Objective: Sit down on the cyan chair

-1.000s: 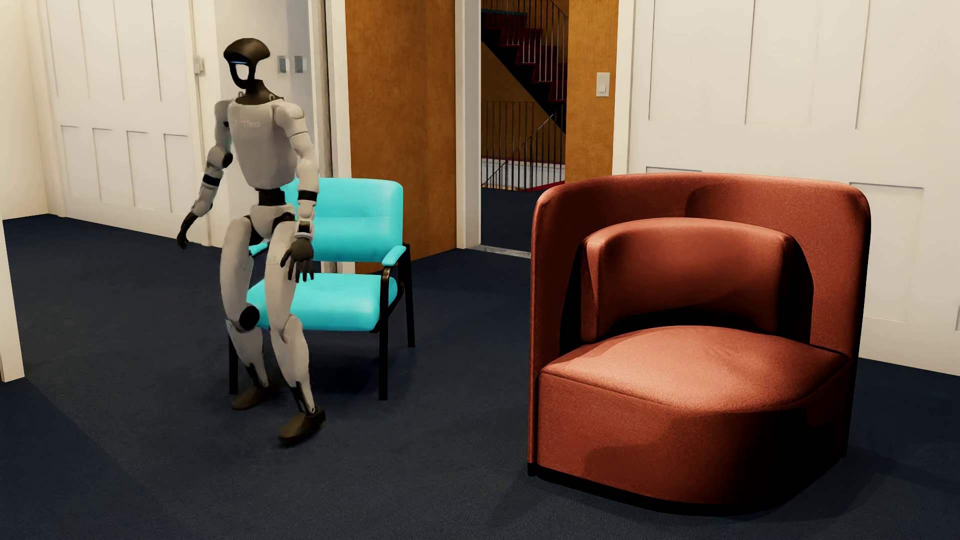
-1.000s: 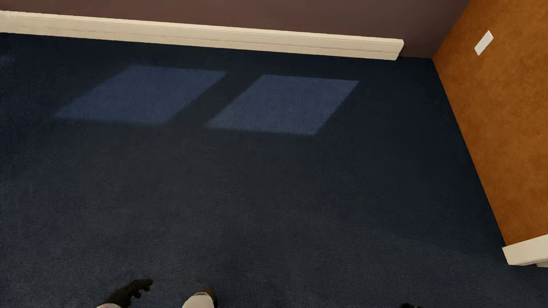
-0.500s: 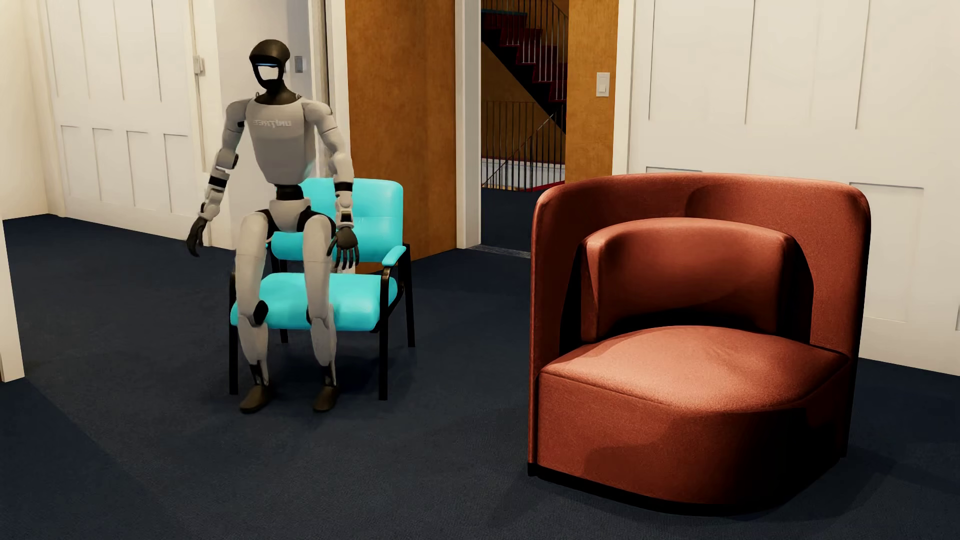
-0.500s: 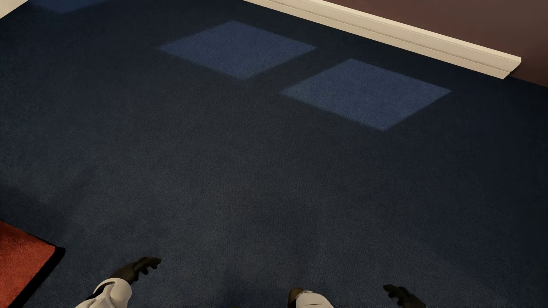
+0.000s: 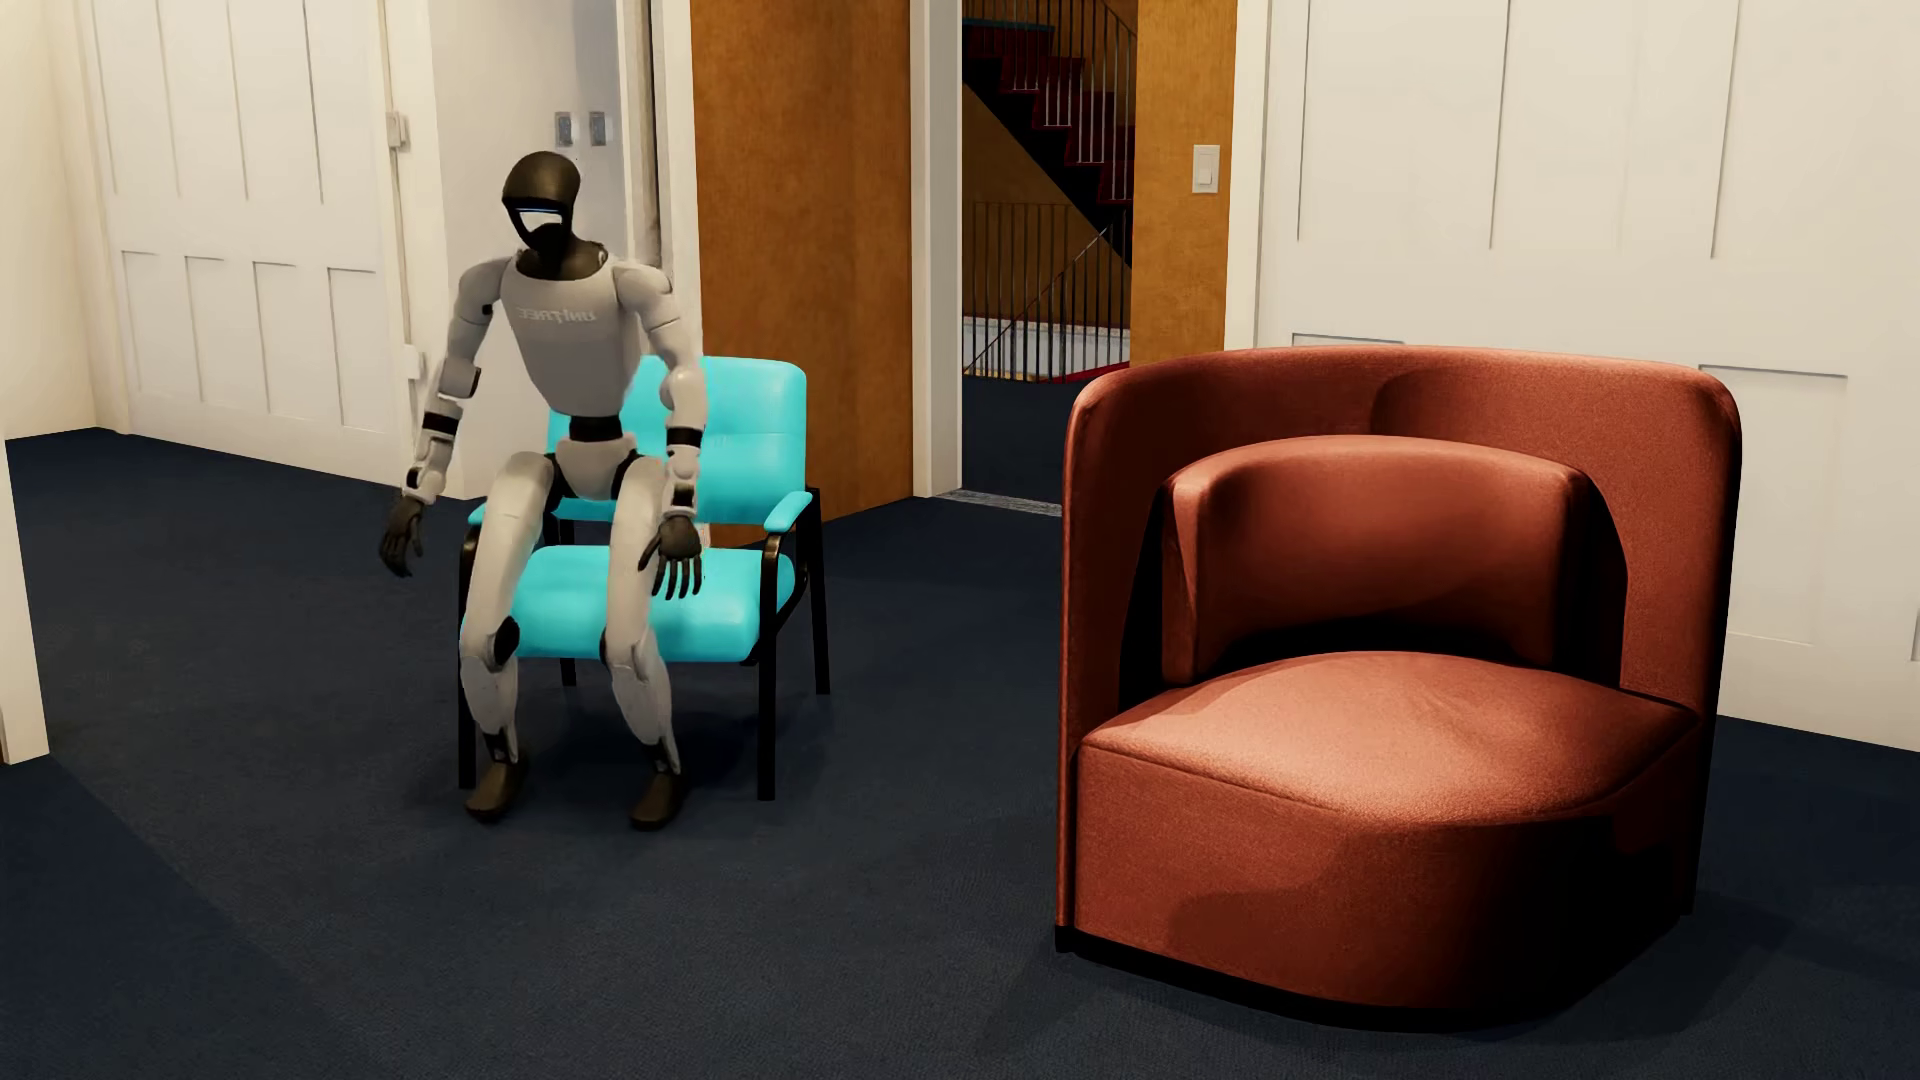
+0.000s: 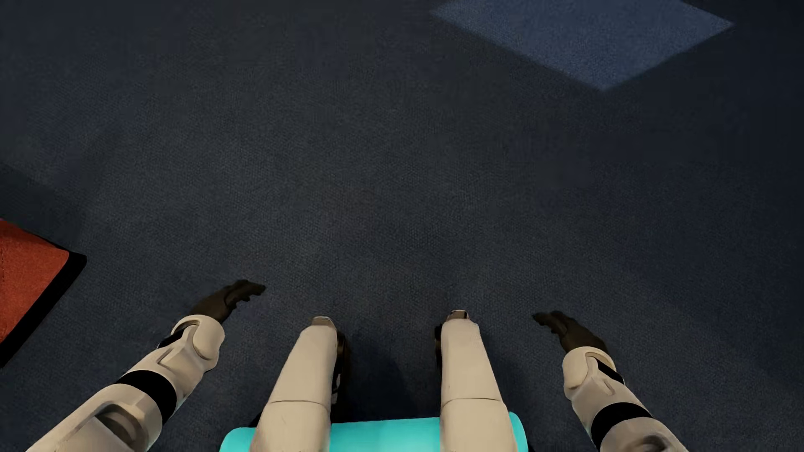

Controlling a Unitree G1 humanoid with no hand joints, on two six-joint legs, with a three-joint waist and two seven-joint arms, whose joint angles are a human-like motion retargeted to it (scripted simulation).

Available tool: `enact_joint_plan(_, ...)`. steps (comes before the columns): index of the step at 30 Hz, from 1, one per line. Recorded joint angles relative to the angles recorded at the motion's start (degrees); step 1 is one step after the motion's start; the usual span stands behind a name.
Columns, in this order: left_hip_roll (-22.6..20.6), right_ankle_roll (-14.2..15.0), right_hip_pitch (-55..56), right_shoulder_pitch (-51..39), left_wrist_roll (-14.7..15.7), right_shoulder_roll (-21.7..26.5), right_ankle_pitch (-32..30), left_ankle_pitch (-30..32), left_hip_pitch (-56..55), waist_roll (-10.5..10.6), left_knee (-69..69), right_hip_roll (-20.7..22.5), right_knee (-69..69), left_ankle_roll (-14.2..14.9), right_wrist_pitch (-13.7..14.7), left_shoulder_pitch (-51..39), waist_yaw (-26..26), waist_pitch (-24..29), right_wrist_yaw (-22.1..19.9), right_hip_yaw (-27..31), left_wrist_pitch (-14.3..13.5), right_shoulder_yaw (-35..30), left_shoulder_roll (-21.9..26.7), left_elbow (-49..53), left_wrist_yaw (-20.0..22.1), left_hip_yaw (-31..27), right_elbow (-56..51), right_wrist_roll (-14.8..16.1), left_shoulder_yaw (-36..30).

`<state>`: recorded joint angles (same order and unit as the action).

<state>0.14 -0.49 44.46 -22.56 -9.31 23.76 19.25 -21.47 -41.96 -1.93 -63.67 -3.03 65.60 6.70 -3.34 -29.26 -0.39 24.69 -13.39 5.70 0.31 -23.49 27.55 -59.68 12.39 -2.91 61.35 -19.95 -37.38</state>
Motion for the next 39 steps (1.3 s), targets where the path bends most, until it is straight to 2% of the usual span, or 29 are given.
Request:
enact_joint_plan(5, 0.2, 0.7, 10.7, -6.0, -0.4, 0.8, 2.3, -1.4, -9.9, 0.0, -9.5, -0.7, 10.9, 1.4, -0.3, -5.5, 0.2, 2.6, -0.2, 2.0, 0.0, -2.8, -1.2, 0.9, -0.2, -1.1, -1.2, -0.1, -1.3)
enact_joint_plan(13, -0.2, 0.7, 22.5, -15.0, -0.9, 0.9, 5.0, -3.9, -21.9, 0.5, -22.1, -0.3, 23.7, 1.6, -1.1, -12.6, 0.5, 7.2, -0.8, 4.5, 0.0, -6.6, -1.5, 3.7, 0.3, -3.3, -0.8, 0.5, -4.1)
enact_joint_plan(17, -0.9, -0.6, 28.1, -20.3, -0.6, 0.7, 4.6, -4.3, -27.1, 0.2, -27.4, 0.9, 29.3, 2.0, -1.6, -16.7, 0.3, 9.7, -0.9, 6.3, 0.0, -8.8, -1.8, 3.8, 0.8, -4.0, 0.0, 1.4, -5.5)
enact_joint_plan(20, -0.9, -0.3, 30.5, -22.8, -0.8, 0.4, 4.1, -3.7, -29.7, -0.1, -30.0, 0.8, 31.9, 2.5, -1.6, -19.2, 0.5, 11.5, -1.5, 6.8, 0.1, -9.2, -2.3, 4.2, 1.2, -4.3, 0.1, 1.9, -7.4)
enact_joint_plan(26, 0.2, -0.8, 29.6, -20.1, -1.3, -1.3, 1.8, 0.2, -29.3, -0.4, -34.1, 0.9, 36.0, 3.7, -2.0, -14.9, 0.3, 11.6, -0.2, 6.5, 0.4, -8.3, -3.5, 5.7, 1.3, -4.5, -0.3, 0.9, -6.0)
enact_joint_plan(30, 0.2, -0.7, 28.1, -16.6, -2.9, -1.8, 1.6, 1.4, -28.2, -0.4, -35.9, 1.0, 37.6, 2.6, -1.9, -10.5, 0.6, 10.4, 2.7, 6.2, 1.6, -7.1, -3.5, 4.7, -1.1, -4.6, -2.5, 0.7, -5.7)
enact_joint_plan(34, 0.6, -0.8, 26.8, -13.6, -2.1, -1.9, 2.0, 1.3, -27.3, 0.0, -38.3, 1.5, 39.1, 1.9, -2.8, -7.8, 0.5, 8.5, 8.0, 6.0, 3.0, -7.0, -4.5, 2.2, -3.9, -4.7, -4.9, -1.1, -4.9)
enact_joint_plan(39, 0.7, -0.6, 25.1, -12.2, 0.7, -3.8, 1.6, 1.4, -25.5, 0.3, -40.5, 1.5, 40.8, 0.2, -3.1, -5.7, 0.2, 7.4, 7.2, 5.5, 3.2, -5.6, -5.8, -0.7, -1.7, -4.8, -1.6, 0.9, -4.7)
